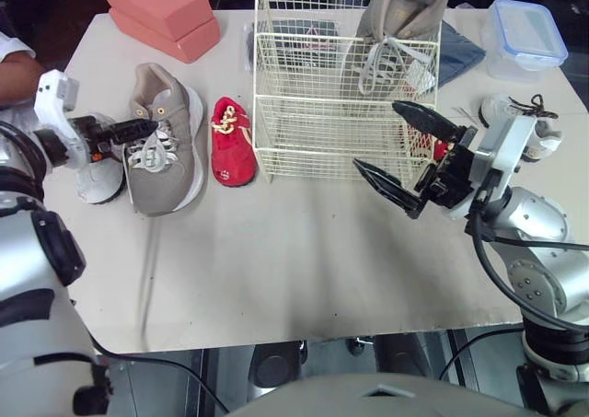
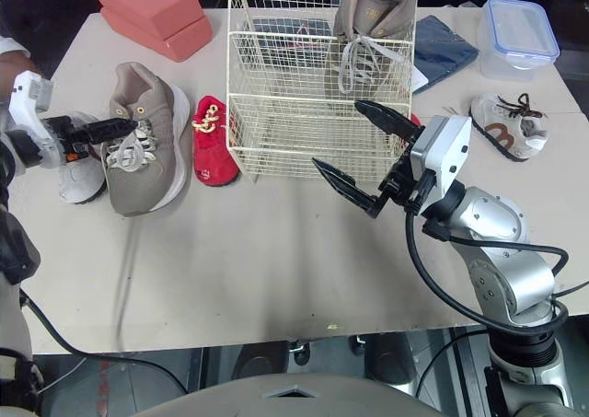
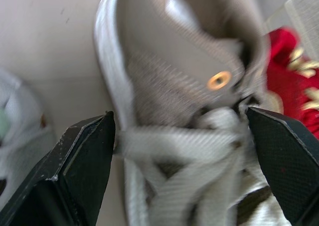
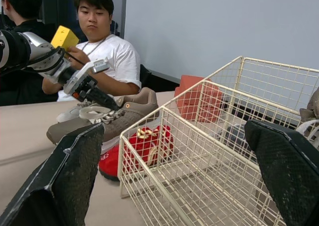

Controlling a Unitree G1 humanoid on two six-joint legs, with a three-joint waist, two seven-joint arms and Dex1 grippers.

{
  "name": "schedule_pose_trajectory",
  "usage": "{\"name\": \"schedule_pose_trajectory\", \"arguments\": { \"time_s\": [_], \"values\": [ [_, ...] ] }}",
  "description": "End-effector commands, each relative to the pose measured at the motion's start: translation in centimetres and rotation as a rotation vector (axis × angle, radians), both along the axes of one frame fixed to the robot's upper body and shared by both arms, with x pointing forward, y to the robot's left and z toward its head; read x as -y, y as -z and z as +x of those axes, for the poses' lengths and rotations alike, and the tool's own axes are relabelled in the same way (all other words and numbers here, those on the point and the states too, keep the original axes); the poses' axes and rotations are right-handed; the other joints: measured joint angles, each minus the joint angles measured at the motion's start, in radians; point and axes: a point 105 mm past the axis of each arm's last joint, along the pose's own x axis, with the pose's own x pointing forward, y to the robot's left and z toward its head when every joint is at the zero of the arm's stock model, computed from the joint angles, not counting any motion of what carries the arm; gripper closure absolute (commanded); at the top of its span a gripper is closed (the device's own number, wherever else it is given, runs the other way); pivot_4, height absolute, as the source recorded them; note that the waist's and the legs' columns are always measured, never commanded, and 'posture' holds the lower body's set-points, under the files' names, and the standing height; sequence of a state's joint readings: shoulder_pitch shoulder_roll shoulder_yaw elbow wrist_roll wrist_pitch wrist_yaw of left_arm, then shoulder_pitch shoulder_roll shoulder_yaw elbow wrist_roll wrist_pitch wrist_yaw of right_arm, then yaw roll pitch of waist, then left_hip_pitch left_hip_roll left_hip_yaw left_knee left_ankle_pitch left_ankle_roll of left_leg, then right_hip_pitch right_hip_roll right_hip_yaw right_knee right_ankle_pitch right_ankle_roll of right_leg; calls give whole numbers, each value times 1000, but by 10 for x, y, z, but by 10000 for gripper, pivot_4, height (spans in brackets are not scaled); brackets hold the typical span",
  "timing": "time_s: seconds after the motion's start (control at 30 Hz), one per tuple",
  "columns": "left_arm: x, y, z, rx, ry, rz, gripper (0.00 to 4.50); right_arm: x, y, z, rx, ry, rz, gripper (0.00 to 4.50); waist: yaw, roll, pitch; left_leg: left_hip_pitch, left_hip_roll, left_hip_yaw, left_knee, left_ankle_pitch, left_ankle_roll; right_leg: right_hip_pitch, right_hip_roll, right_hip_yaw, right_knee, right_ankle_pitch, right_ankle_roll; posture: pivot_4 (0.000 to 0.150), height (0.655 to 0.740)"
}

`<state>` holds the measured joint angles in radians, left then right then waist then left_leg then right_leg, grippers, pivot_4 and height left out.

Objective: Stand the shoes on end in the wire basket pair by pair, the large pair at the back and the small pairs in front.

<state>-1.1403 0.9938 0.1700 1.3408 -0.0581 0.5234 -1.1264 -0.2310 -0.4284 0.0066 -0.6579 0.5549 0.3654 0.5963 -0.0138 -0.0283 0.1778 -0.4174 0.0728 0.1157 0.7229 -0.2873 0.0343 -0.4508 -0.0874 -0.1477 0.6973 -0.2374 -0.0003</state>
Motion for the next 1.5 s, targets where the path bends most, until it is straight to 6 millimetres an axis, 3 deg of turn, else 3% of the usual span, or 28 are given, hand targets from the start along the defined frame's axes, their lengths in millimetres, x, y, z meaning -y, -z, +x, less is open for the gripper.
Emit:
{"name": "schedule_pose_trajectory", "arguments": {
  "time_s": [0.03,0.07,0.27,0.37,0.6,0.73,1.03,1.3,1.5],
  "values": [
    [-7,-6,-3,-8,-30,23,5130,-3,-10,-10,58,-11,12,0,0,0,0,0,0,0,0,0,0,0,0,0,0,0,0,1500,6860],
    [-7,-6,-3,-9,-34,23,7671,-3,-10,-10,58,-10,12,0,0,0,0,0,0,0,0,0,0,0,0,0,0,0,0,1500,6860],
    [-10,-2,-5,-24,-38,21,34175,-2,-9,-11,58,-9,14,0,-2,0,0,1,0,1,0,0,0,0,0,1,1,0,0,1500,6860],
    [-12,1,-8,-31,-40,26,42683,-2,-9,-11,58,-10,16,0,-2,0,0,1,0,1,0,0,0,0,0,1,1,0,0,1500,6860],
    [-20,-7,-7,63,-76,15,42916,-4,-9,-10,55,-28,18,0,-3,0,0,1,0,1,0,0,0,0,0,1,1,1,-2,1500,6860],
    [-22,-31,-7,205,-87,-77,42916,-4,-10,-10,53,-33,20,0,-3,-1,0,1,0,1,0,0,0,0,0,1,1,1,-2,1500,6860],
    [-31,-96,-27,475,-9,-74,42916,-4,-12,-9,54,-40,30,0,0,-6,1,0,0,0,1,0,0,0,0,0,1,2,-3,1500,6860],
    [0,-182,-36,870,154,-130,42916,-2,-20,-4,80,-29,63,0,3,-7,1,-8,1,-7,9,0,0,-1,0,-3,1,2,-3,1500,6860],
    [40,-226,-30,1099,217,-184,42916,5,-27,0,110,18,87,0,7,-7,1,-14,0,-11,16,0,0,-3,-1,-6,4,2,-3,1500,6860]
  ]
}}
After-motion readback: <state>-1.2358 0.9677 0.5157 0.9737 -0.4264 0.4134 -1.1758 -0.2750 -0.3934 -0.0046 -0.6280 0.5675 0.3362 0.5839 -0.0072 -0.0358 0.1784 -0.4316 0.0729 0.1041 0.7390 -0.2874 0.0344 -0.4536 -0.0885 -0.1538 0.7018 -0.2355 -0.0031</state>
